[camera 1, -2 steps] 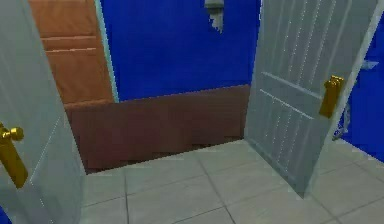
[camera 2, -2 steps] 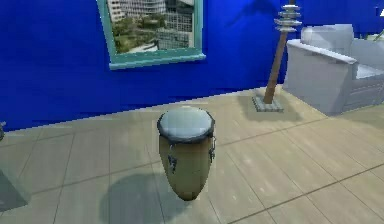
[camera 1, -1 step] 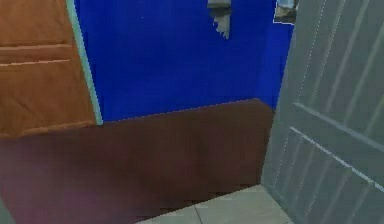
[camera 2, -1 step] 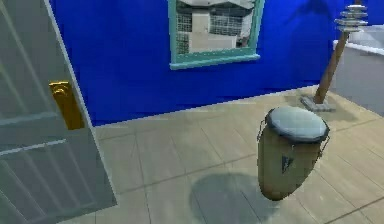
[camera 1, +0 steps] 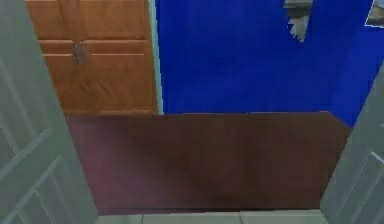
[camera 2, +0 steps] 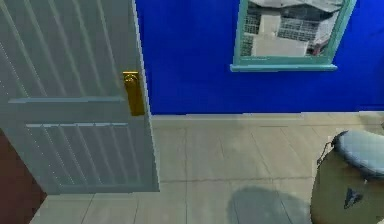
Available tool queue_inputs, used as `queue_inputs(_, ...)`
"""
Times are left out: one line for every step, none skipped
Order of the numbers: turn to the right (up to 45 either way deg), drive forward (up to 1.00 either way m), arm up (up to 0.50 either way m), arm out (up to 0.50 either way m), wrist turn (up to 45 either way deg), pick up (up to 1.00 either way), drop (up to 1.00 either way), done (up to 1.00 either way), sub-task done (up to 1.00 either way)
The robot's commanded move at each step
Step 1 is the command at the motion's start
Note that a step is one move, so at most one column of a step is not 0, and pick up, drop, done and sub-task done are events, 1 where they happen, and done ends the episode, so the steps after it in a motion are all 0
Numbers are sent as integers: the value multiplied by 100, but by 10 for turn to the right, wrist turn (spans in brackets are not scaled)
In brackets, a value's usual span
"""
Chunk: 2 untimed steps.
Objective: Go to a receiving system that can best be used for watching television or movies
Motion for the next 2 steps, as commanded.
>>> queue_inputs(0,100,0,0,0,0,0,0,0)
queue_inputs(-60,0,0,0,0,0,0,0,0)
